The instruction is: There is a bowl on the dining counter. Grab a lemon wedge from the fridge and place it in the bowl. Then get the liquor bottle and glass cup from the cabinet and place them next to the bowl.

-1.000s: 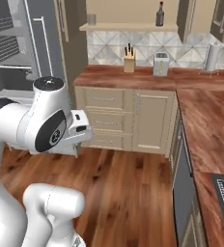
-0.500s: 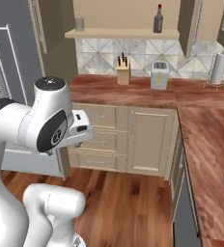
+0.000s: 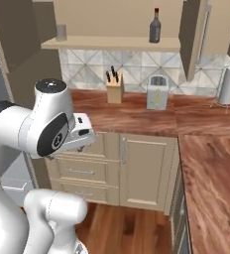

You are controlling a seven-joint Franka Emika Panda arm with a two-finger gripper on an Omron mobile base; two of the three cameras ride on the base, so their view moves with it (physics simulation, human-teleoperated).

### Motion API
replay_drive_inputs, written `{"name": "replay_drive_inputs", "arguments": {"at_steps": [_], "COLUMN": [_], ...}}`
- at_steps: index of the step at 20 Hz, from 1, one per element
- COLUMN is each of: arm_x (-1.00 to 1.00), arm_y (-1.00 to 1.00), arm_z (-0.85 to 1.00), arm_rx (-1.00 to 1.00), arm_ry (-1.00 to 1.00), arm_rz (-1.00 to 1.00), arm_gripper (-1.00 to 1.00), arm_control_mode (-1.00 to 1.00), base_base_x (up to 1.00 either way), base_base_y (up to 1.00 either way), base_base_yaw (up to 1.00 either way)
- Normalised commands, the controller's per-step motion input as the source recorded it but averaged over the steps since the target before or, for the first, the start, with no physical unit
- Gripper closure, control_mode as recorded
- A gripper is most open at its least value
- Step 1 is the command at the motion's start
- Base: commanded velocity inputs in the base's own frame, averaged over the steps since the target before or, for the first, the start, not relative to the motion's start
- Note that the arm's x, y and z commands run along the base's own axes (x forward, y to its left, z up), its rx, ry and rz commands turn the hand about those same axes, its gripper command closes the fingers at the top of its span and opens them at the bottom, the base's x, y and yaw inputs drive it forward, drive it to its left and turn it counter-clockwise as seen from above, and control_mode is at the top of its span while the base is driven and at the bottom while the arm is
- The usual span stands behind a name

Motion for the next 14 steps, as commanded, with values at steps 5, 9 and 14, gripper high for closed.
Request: {"name": "replay_drive_inputs", "arguments": {"at_steps": [5, 9, 14], "arm_x": [0.0, 0.0, 0.0], "arm_y": [0.0, 0.0, 0.0], "arm_z": [0.0, 0.0, 0.0], "arm_rx": [0.0, 0.0, 0.0], "arm_ry": [0.0, 0.0, 0.0], "arm_rz": [0.0, 0.0, 0.0], "arm_gripper": [-1.0, -1.0, -1.0], "arm_control_mode": [1.0, 1.0, 1.0], "base_base_x": [1.0, 1.0, 0.97], "base_base_y": [-0.38, -0.46, -0.44], "base_base_yaw": [0.0, 0.0, 0.0]}}
